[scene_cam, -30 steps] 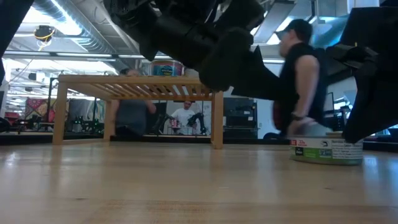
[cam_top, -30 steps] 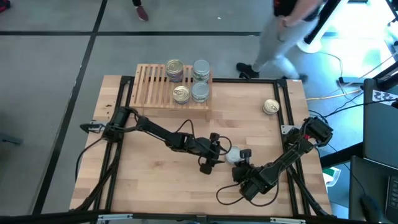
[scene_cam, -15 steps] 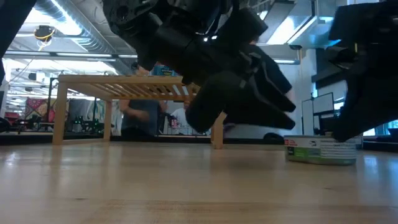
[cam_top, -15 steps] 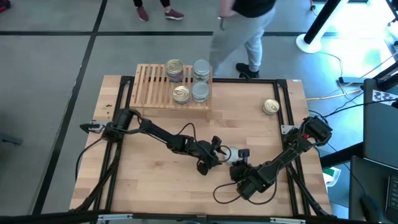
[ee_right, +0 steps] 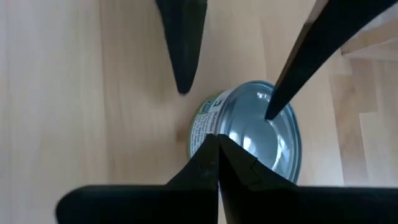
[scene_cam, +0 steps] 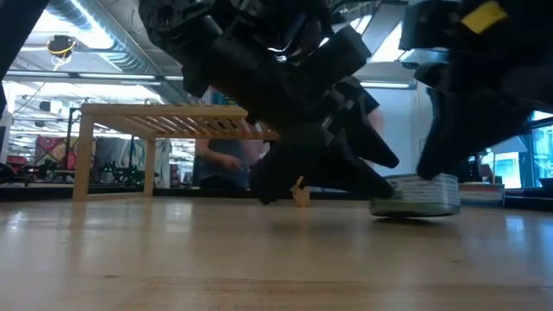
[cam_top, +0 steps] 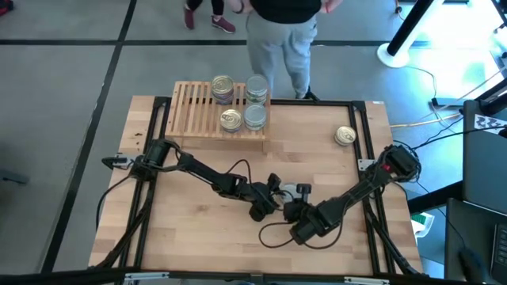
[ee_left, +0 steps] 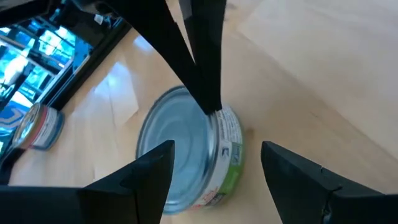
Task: Stack canned seafood by type on shelf
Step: Stack the green tuna can on top of the bottom stacked green tuna cans on the shelf
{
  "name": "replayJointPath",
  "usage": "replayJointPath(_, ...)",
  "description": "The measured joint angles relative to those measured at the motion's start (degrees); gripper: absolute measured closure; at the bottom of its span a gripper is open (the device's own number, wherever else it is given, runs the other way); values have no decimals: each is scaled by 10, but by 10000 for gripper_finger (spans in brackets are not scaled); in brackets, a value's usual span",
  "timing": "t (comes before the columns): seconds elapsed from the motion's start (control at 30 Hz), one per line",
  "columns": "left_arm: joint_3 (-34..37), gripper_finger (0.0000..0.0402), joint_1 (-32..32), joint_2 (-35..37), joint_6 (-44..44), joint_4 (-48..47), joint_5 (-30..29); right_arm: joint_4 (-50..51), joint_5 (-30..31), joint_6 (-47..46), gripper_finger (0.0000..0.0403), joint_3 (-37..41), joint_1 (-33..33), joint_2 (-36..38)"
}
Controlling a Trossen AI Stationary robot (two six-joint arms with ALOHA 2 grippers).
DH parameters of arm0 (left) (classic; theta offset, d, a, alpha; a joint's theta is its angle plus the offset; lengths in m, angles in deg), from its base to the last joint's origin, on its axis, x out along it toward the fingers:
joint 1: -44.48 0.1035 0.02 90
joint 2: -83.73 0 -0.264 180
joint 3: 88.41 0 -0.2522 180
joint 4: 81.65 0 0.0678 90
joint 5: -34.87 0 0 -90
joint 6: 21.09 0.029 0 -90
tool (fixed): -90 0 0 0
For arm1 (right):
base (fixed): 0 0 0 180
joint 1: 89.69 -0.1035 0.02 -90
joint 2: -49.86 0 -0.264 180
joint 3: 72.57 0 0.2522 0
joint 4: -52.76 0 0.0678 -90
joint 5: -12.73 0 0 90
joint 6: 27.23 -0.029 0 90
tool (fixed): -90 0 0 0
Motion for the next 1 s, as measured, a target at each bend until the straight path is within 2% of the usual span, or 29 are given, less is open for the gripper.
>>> replayJointPath(0.47, 0, 163, -9, 0, 0, -13, -52, 2, -12, -3, 402, -40, 31, 0)
replayJointPath(1.0, 0, 163, -20, 0, -19, -13, -96, 1, -20, -26, 402, -49, 46, 0)
